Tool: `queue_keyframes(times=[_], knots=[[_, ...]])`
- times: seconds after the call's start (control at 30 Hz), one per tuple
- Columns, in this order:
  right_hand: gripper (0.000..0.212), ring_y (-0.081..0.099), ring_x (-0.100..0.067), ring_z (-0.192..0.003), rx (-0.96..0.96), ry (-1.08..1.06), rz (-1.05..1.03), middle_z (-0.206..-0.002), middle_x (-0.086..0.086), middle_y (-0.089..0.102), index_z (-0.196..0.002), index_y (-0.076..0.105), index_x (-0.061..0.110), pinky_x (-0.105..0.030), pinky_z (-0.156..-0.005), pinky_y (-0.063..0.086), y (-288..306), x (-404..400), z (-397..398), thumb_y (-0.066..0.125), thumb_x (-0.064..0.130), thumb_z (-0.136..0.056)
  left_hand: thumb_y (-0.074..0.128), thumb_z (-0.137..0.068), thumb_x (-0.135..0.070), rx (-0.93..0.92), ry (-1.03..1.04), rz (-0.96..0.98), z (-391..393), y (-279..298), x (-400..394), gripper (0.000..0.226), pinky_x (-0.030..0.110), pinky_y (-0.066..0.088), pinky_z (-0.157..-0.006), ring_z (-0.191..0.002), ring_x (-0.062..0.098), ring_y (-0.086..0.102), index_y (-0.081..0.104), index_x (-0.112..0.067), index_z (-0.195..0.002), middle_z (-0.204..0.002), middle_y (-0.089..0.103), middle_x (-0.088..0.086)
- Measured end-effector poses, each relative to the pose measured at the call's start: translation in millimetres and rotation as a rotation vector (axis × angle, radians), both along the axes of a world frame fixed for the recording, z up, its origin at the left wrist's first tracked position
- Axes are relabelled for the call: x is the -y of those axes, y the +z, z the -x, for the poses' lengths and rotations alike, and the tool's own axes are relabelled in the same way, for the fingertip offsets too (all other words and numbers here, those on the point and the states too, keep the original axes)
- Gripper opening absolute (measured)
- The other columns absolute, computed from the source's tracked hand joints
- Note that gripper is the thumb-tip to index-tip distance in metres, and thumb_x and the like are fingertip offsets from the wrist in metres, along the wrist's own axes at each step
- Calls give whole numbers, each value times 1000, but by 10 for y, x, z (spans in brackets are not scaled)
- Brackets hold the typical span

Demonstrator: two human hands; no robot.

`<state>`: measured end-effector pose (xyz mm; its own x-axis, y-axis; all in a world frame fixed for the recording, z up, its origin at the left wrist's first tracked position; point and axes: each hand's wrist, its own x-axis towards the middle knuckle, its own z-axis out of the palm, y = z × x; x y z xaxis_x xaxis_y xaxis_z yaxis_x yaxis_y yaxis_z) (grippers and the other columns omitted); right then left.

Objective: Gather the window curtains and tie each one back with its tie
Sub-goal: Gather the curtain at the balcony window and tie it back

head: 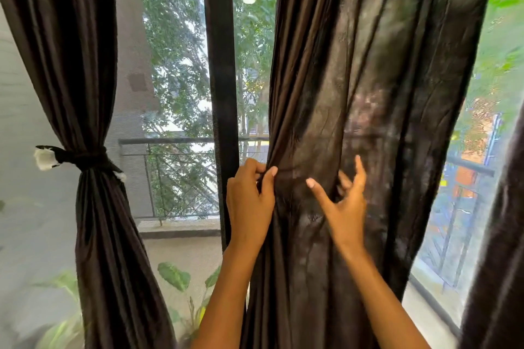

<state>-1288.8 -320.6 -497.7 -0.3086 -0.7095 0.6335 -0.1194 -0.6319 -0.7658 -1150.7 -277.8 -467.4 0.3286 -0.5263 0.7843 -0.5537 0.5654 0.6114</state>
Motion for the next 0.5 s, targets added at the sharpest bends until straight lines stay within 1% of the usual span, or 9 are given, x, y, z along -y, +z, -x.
queue_keyframes(times=[0.03, 0.1, 0.13, 0.17, 0.23, 0.3, 0.37, 0.43, 0.5], knots=[[83, 58, -13, -116, -73, -38, 41, -124, -13, 62, -146, 35, 15, -33, -101, 46, -11, -14, -10, 78, 25, -76, 59, -93, -21, 2, 0, -2, 19, -6, 11, 21, 32, 35, -55, -59, 12, 49, 49, -13, -77, -65, 50, -4], [45, 69, -15, -85, -244, -234, 193, -102, -15, 72, -126, 61, 5, -31, -80, 55, -69, -57, -62, 72, 10, -82, 59, -93, -22, 27, 34, -3, 67, -13, 30, 19, 44, 44, -63, -70, 26, 56, 50, -15, -78, -72, 57, 1], [35, 69, -14, -74, -299, -303, 269, -95, -15, 74, -116, 67, 2, -27, -73, 54, -100, -109, -103, 69, 5, -81, 60, -92, -22, 44, 55, 6, 94, -14, 34, 18, 47, 46, -67, -74, 28, 59, 52, -14, -78, -75, 60, 3], [34, 70, -15, -72, -346, -327, 317, -96, -14, 74, -113, 69, 2, -24, -71, 51, -124, -174, -155, 67, 1, -79, 60, -92, -20, 54, 66, 22, 125, -16, 31, 16, 47, 47, -70, -77, 28, 61, 54, -13, -79, -77, 62, 4], [49, 70, -18, -87, -436, -268, 311, -110, -9, 71, -122, 64, 5, -22, -78, 49, -128, -292, -266, 64, -9, -76, 61, -91, -18, 63, 67, 56, 191, -19, 14, 15, 47, 48, -69, -76, 25, 62, 59, -9, -78, -75, 64, 5], [59, 68, -19, -99, -465, -195, 268, -119, -7, 67, -130, 57, 9, -23, -86, 49, -109, -356, -313, 64, -13, -76, 60, -92, -18, 60, 49, 72, 247, -26, -20, 17, 46, 48, -65, -72, 20, 63, 60, -9, -77, -71, 64, 4], [60, 65, -18, -107, -479, -188, 269, -124, -6, 64, -131, 56, 9, -25, -91, 48, -95, -378, -309, 63, -14, -76, 59, -93, -20, 46, 10, 86, 273, -36, -42, 19, 45, 48, -65, -72, 17, 63, 60, -9, -78, -70, 64, 3], [62, 60, -16, -115, -513, -180, 278, -130, -6, 60, -130, 56, 9, -26, -96, 47, -90, -395, -294, 61, -15, -73, 56, -94, -27, 59, -20, 79, 273, -39, -59, 24, 46, 48, -68, -72, 19, 63, 62, -8, -81, -71, 64, 3], [58, 60, -21, -116, -559, -182, 274, -132, -7, 58, -126, 60, 7, -28, -95, 48, -105, -397, -266, 61, -14, -72, 55, -92, -38, 102, -15, 67, 261, -45, -67, 30, 45, 47, -69, -71, 19, 61, 62, -9, -85, -72, 63, 0]])
